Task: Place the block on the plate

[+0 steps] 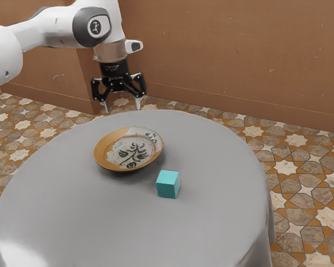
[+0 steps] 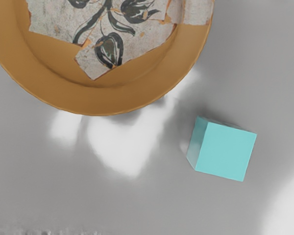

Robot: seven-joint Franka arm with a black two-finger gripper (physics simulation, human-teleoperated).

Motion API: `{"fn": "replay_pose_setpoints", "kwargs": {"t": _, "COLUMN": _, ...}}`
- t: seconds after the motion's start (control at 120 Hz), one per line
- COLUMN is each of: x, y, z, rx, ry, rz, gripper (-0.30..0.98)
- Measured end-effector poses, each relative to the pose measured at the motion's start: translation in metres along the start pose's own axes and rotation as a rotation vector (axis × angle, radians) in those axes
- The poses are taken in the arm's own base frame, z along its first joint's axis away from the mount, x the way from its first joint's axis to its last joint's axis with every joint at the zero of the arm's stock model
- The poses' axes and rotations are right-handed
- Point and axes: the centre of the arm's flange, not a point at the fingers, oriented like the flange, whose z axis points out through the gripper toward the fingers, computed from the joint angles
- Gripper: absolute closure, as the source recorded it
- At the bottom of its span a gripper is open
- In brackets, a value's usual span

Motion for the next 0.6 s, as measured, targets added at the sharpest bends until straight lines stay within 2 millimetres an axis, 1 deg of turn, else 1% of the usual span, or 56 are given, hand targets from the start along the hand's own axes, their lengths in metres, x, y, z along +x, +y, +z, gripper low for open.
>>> {"fn": "replay_pose_setpoints", "kwargs": {"t": 0.133, "x": 0.012, "y": 0.004, "z": 0.024, "rx": 0.008, "ry": -0.024, "rz": -0.21, "gripper": 0.0}}
{"fn": "replay_pose_setpoints", "kwargs": {"t": 0.358, "x": 0.032, "y": 0.027, "z": 0.085, "rx": 0.025, "ry": -0.047, "rz": -0.513, "gripper": 0.0}}
{"fn": "replay_pose_setpoints", "kwargs": {"t": 0.408, "x": 0.036, "y": 0.028, "z": 0.097, "rx": 0.021, "ry": -0.047, "rz": -0.573, "gripper": 0.0}}
{"fn": "replay_pose_setpoints", "kwargs": {"t": 0.508, "x": 0.048, "y": 0.028, "z": 0.114, "rx": 0.005, "ry": -0.045, "rz": -0.69, "gripper": 0.0}}
{"fn": "replay_pose_setpoints", "kwargs": {"t": 0.6, "x": 0.068, "y": 0.022, "z": 0.118, "rx": -0.013, "ry": -0.02, "rz": -0.797, "gripper": 0.0}}
